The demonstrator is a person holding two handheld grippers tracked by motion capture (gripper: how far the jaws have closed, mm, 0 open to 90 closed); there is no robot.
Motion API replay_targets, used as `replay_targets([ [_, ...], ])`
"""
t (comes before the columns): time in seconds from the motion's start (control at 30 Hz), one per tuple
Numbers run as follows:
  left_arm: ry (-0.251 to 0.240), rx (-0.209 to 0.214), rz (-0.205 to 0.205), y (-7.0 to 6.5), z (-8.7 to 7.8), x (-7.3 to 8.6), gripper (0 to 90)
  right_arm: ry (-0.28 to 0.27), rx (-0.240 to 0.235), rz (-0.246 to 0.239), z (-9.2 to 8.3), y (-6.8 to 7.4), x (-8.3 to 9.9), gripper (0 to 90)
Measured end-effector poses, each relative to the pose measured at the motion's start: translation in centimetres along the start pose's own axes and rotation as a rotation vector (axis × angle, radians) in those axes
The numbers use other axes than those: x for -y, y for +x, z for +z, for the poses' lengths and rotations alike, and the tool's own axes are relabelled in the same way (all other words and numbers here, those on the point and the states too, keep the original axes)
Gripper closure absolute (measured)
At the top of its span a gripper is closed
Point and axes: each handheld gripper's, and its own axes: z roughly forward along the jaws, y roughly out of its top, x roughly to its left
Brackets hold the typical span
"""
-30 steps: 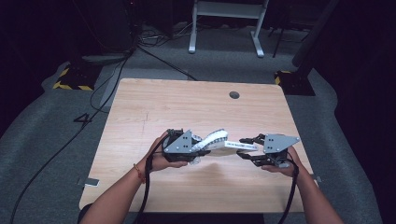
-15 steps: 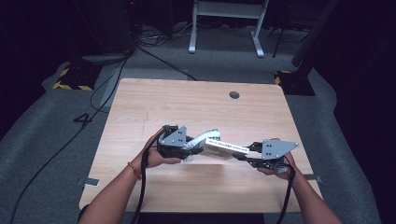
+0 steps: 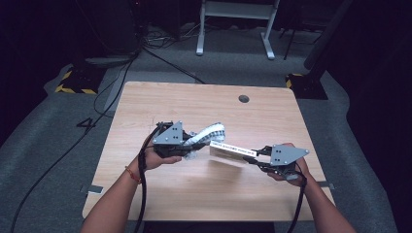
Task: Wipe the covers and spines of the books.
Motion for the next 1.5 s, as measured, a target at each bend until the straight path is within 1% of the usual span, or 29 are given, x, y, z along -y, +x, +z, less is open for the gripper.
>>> replay_targets([
  [0.03,-0.006,-0.005,0.009,-0.4,0.0,-0.8,78.5,0.014,0.010,-0.010,0.2,0.1,0.0,76.4],
  [0.13,-0.011,-0.010,0.028,-1.1,0.0,-1.5,78.5,0.037,0.031,-0.020,0.5,0.2,-0.1,76.4],
  [0.17,-0.011,-0.010,0.028,-1.1,0.0,-1.5,78.5,0.037,0.031,-0.020,0.5,0.2,-0.1,76.4],
  [0.23,-0.032,-0.009,0.027,-1.4,-0.3,-2.1,78.5,0.041,0.039,-0.018,0.6,0.2,-0.2,76.4],
  [0.27,-0.032,-0.016,0.034,-1.6,-0.3,-2.6,78.5,0.042,0.046,-0.019,0.6,0.2,-0.2,76.4],
  [0.3,-0.020,-0.027,0.062,-2.2,-0.2,-3.5,78.4,0.049,0.051,-0.014,0.9,0.2,-0.3,76.4],
  [0.33,-0.020,-0.027,0.062,-2.2,-0.2,-3.5,78.4,0.049,0.051,-0.014,0.9,0.2,-0.3,76.4],
  [0.4,-0.025,-0.015,0.083,-2.5,-0.2,-4.6,78.4,0.057,0.065,-0.018,1.1,0.2,-0.4,76.5],
  [0.47,-0.035,0.003,0.084,-2.7,-0.1,-5.7,78.4,0.067,0.080,-0.027,1.3,0.2,-0.6,76.4],
  [0.53,-0.020,0.008,0.109,-3.1,0.4,-6.7,78.4,0.073,0.093,-0.037,1.5,0.3,-0.9,76.4],
  [0.6,-0.002,0.013,0.120,-3.5,1.4,-7.6,78.4,0.073,0.112,-0.040,1.7,0.4,-1.2,76.4],
  [0.63,-0.003,0.012,0.120,-3.7,1.8,-7.8,78.4,0.067,0.129,-0.055,1.7,0.3,-1.5,76.4],
  [0.73,-0.015,0.028,0.117,-4.2,3.5,-8.7,78.4,0.053,0.168,-0.068,1.7,0.4,-2.2,76.4],
  [0.8,-0.015,0.030,0.124,-4.5,4.3,-9.1,78.4,0.046,0.182,-0.071,1.6,0.4,-2.4,76.4],
  [0.83,-0.015,0.030,0.124,-4.5,4.3,-9.1,78.3,0.046,0.182,-0.071,1.6,0.4,-2.4,76.4],
  [0.9,0.009,0.011,0.138,-4.7,5.0,-9.3,78.3,0.035,0.194,-0.065,1.3,0.3,-2.5,76.4],
  [0.93,0.013,0.011,0.137,-4.6,5.0,-9.3,78.3,0.033,0.206,-0.065,1.1,0.3,-2.5,76.4],
  [0.97,0.016,0.011,0.134,-4.6,5.0,-9.2,78.3,0.035,0.212,-0.067,0.9,0.3,-2.5,76.4],
  [1.0,0.038,-0.023,0.133,-4.3,4.7,-8.8,78.3,0.034,0.226,-0.071,0.6,0.2,-2.5,76.5],
  [1.07,0.045,-0.046,0.103,-3.7,4.2,-8.0,78.3,0.030,0.236,-0.062,0.1,0.2,-2.4,76.5],
  [1.13,0.062,-0.081,0.070,-3.0,3.7,-7.1,78.4,0.029,0.243,-0.063,-0.3,0.2,-2.4,76.5],
  [1.17,0.062,-0.081,0.070,-3.0,3.7,-7.1,78.4,0.029,0.243,-0.063,-0.3,0.2,-2.4,76.5],
  [1.23,0.085,-0.126,0.035,-1.9,2.9,-6.1,78.3,0.040,0.251,-0.063,-0.4,0.3,-2.3,76.4],
  [1.3,0.095,-0.156,-0.013,-0.9,2.4,-5.3,78.4,0.040,0.253,-0.058,-0.5,0.2,-2.3,76.5],
  [1.33,0.104,-0.175,-0.028,-0.4,2.2,-4.9,78.4,0.039,0.255,-0.054,-0.6,0.2,-2.2,76.4],
  [1.4,0.094,-0.178,-0.071,0.4,1.8,-4.2,78.4,0.042,0.261,-0.052,-0.6,0.1,-2.2,76.4],
  [1.43,0.083,-0.173,-0.081,0.5,1.8,-4.1,78.4,0.046,0.259,-0.050,-0.6,0.1,-2.2,76.4],
  [1.47,0.068,-0.161,-0.075,0.4,1.8,-4.3,78.4,0.049,0.261,-0.047,-0.4,0.0,-2.1,76.4],
  [1.5,0.068,-0.161,-0.075,0.4,1.8,-4.3,78.4,0.049,0.261,-0.047,-0.4,0.0,-2.1,76.4],
])
